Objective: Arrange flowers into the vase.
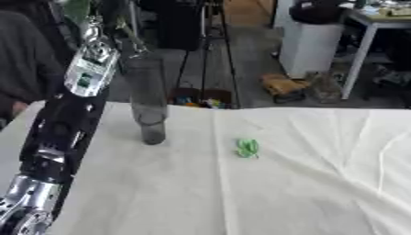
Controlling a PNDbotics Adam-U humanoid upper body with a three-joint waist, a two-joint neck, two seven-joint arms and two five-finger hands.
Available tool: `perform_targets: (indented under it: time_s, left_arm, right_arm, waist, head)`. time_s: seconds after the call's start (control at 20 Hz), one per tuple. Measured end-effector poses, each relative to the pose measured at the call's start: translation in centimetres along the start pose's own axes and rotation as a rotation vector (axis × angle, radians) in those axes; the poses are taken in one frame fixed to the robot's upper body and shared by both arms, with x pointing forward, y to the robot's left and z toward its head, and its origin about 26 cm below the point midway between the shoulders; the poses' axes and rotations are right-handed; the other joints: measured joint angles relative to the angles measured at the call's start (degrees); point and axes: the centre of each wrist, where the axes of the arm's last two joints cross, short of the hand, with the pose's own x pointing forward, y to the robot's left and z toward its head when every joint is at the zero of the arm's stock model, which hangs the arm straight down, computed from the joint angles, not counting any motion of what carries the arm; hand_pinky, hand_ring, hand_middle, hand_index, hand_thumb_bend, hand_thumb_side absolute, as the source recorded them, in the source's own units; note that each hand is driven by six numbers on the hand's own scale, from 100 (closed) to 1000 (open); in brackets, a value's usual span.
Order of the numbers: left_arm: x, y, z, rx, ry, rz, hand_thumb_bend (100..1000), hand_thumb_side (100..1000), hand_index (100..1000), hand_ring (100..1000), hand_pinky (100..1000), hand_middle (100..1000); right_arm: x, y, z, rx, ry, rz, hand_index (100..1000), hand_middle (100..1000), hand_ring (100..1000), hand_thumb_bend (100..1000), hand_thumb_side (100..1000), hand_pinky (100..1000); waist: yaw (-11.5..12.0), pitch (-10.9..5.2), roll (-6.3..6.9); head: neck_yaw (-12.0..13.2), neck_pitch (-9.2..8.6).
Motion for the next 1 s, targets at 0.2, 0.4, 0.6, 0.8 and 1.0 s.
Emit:
perform_targets:
  time_s: [0.2,0.4,0.6,0.8,1.0]
  left_arm:
    - [0.06,-0.02,-0.03,-0.013,0.008,-0.016,100,100,100,100,100,100]
    - [0.08,-0.01,-0.04,-0.017,0.011,-0.021,100,100,100,100,100,100]
    - [0.22,0.03,-0.07,-0.016,0.007,-0.018,100,100,100,100,100,100]
    - [0.44,0.1,-0.13,-0.012,0.002,-0.015,100,100,100,100,100,100]
    - [0.73,0.21,-0.22,-0.012,-0.001,-0.013,100,100,100,100,100,100]
  right_arm:
    - [0.0,-0.01,0.0,0.002,0.001,0.0,668,568,933,100,572,767]
    - [0.0,-0.11,0.04,-0.002,0.002,0.0,668,568,933,100,572,767]
    - [0.0,-0.13,0.04,-0.002,0.002,0.001,668,568,932,100,572,766]
    - [0.0,-0.13,0.04,-0.002,0.002,0.0,668,568,932,100,571,766]
    - [0.0,-0.13,0.04,0.0,0.004,0.0,668,568,931,100,570,766]
  waist:
    - [0.0,0.0,0.02]
    - [0.0,0.0,0.02]
    - [0.0,-0.03,0.02]
    - [0.1,-0.12,0.01]
    - [0.2,-0.31,-0.03]
  head:
    - [0.0,0.0]
    - [0.0,0.0]
    - [-0.1,0.0]
    - [-0.2,0.01]
    - [-0.3,0.02]
